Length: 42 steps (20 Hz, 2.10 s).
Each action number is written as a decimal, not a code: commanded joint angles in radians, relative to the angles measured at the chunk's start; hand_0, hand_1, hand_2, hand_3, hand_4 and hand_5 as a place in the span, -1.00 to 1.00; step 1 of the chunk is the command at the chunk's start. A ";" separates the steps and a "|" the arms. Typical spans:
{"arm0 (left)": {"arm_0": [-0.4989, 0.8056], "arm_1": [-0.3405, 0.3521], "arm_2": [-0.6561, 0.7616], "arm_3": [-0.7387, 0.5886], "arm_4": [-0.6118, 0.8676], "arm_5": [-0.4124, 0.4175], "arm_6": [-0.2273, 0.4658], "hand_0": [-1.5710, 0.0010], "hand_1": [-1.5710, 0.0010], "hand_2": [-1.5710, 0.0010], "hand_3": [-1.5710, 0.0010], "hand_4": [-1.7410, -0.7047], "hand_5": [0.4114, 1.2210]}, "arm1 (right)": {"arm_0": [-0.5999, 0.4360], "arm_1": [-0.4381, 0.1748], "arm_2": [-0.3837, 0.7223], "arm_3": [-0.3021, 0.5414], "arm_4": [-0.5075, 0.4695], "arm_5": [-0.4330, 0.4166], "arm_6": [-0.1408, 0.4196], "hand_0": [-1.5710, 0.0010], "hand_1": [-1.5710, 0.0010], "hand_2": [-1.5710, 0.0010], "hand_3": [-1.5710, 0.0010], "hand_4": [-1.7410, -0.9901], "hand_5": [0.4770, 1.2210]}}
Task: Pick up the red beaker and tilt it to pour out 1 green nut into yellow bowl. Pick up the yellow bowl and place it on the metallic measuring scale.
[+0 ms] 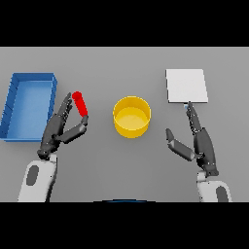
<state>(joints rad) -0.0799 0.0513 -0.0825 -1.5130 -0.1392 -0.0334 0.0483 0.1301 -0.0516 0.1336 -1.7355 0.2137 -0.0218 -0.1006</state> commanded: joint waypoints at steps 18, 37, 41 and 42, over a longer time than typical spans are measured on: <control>-0.322 -0.002 0.104 0.437 -0.005 0.021 -0.068 1.00 1.00 1.00 1.00 -0.18 -0.27 | -0.003 -0.001 -0.018 0.007 -0.021 0.002 0.003 1.00 1.00 1.00 1.00 0.12 -0.45; -0.415 -0.056 0.146 0.554 -0.015 0.137 -0.214 -0.88 -0.88 -0.88 -0.88 -0.81 0.73 | -0.028 -0.007 -0.016 0.022 -0.018 0.011 0.006 1.00 1.00 1.00 1.00 0.22 -0.46; -0.418 -0.033 0.121 0.474 -0.011 0.164 -0.208 -0.95 -0.95 -0.95 -0.95 -0.92 0.70 | -0.033 -0.013 -0.017 0.026 0.000 0.000 -0.003 1.00 1.00 1.00 1.00 0.29 -0.48; -0.411 -0.030 0.107 0.449 -0.018 0.170 -0.208 -0.96 -0.96 -0.96 -0.96 -0.94 0.69 | -0.024 -0.006 -0.007 0.024 0.009 -0.003 -0.011 1.00 1.00 1.00 1.00 0.29 -0.48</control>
<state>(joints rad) -0.4903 0.0215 0.0243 -1.0638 -0.1548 0.1353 -0.1640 0.1062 -0.0576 0.1267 -1.7115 0.2227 -0.0245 -0.1129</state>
